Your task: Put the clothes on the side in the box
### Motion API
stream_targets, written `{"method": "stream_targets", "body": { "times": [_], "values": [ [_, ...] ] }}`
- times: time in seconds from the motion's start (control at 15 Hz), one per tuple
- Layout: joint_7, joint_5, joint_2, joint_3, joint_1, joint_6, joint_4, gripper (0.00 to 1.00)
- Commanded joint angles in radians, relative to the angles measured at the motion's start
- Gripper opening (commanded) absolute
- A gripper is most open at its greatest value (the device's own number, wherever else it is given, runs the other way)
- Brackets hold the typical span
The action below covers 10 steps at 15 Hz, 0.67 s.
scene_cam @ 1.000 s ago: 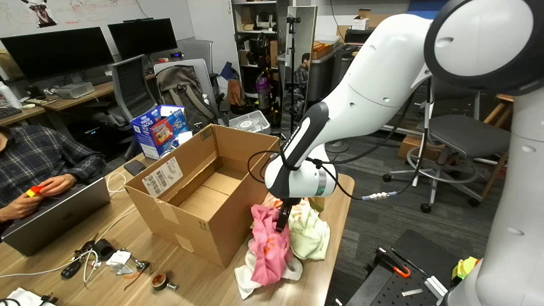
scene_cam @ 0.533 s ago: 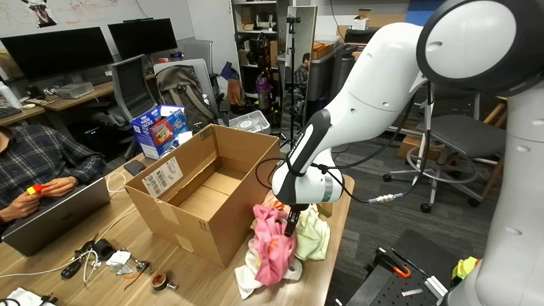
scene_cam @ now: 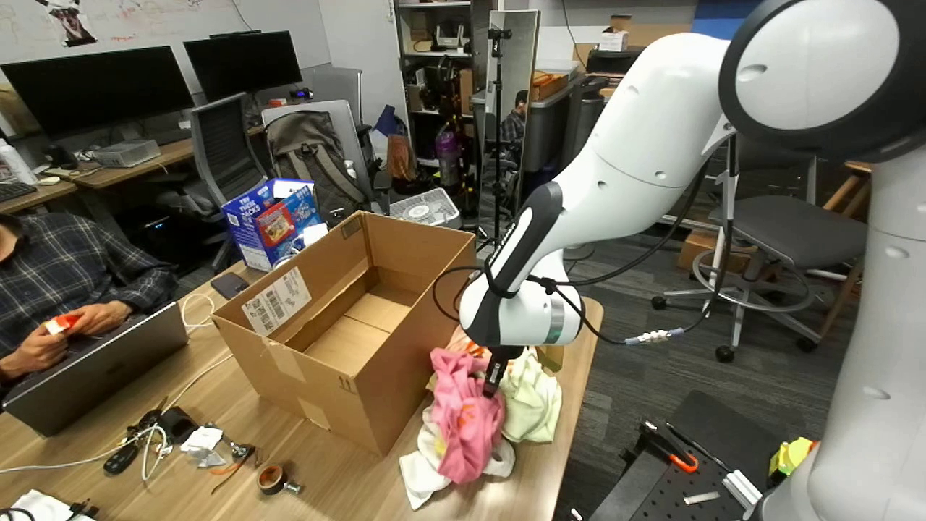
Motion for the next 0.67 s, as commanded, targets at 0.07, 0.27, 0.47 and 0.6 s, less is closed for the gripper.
{"method": "stream_targets", "body": {
  "times": [0.07, 0.27, 0.47, 0.6],
  "values": [
    [-0.001, 0.133, -0.114, 0.091, -0.051, -0.1, -0.024, 0.0],
    [0.057, 0.192, -0.196, 0.104, -0.039, -0.165, -0.036, 0.04],
    [0.132, 0.208, -0.267, 0.108, -0.029, -0.22, -0.043, 0.04],
    [0.182, 0.225, -0.318, 0.041, 0.052, -0.25, -0.045, 0.05]
  ]
}}
